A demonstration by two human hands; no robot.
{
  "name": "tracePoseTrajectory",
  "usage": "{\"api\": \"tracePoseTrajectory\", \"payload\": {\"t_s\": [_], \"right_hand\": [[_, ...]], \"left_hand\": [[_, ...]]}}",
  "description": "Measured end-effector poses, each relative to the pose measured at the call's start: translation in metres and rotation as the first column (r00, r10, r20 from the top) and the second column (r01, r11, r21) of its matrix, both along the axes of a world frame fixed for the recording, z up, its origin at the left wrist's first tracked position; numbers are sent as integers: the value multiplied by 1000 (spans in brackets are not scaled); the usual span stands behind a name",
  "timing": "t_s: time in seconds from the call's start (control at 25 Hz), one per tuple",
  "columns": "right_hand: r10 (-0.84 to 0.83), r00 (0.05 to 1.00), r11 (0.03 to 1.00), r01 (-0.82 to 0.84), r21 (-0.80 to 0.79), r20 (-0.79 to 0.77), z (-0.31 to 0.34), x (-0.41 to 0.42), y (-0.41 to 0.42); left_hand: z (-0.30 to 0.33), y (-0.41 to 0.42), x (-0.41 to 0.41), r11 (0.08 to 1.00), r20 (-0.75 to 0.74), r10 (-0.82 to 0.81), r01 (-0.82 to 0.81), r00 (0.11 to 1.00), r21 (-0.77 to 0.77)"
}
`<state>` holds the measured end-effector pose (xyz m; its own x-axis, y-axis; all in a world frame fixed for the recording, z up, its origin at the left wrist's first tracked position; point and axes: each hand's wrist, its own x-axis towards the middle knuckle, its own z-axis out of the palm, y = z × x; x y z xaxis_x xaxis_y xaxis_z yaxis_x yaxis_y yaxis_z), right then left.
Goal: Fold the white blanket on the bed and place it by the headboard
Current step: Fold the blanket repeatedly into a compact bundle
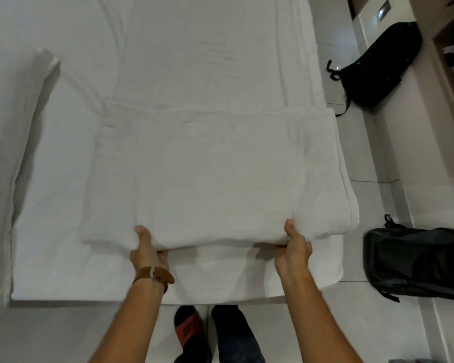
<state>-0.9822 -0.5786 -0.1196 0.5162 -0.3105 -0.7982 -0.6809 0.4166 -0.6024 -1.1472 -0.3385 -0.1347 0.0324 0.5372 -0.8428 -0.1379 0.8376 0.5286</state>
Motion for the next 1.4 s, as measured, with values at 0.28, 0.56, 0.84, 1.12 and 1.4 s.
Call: {"api": "tracePoseTrajectory", "payload": {"t_s": [0.28, 0.56, 0.84, 1.12, 1.4], "right_hand": [[886, 456, 89, 19, -996, 88, -34, 13, 34], [849, -367, -405, 7, -914, -380, -79, 42, 103], [797, 154, -571, -123, -812, -584, -77, 131, -4], [805, 323, -412, -301, -860, -498, -80, 41, 16], [797, 604, 271, -347, -898, 7, -70, -72, 21]], "left_hand": [[5, 20, 1, 541, -819, -9, 692, 573, 478], [-55, 31, 106, -661, -996, -62, 750, -66, -8], [-62, 127, 32, -284, -981, -15, 942, -192, -180], [-62, 51, -4, 43, -978, -206, 998, -34, -44], [-38, -53, -9, 751, -544, -218, 495, 810, 437]]}}
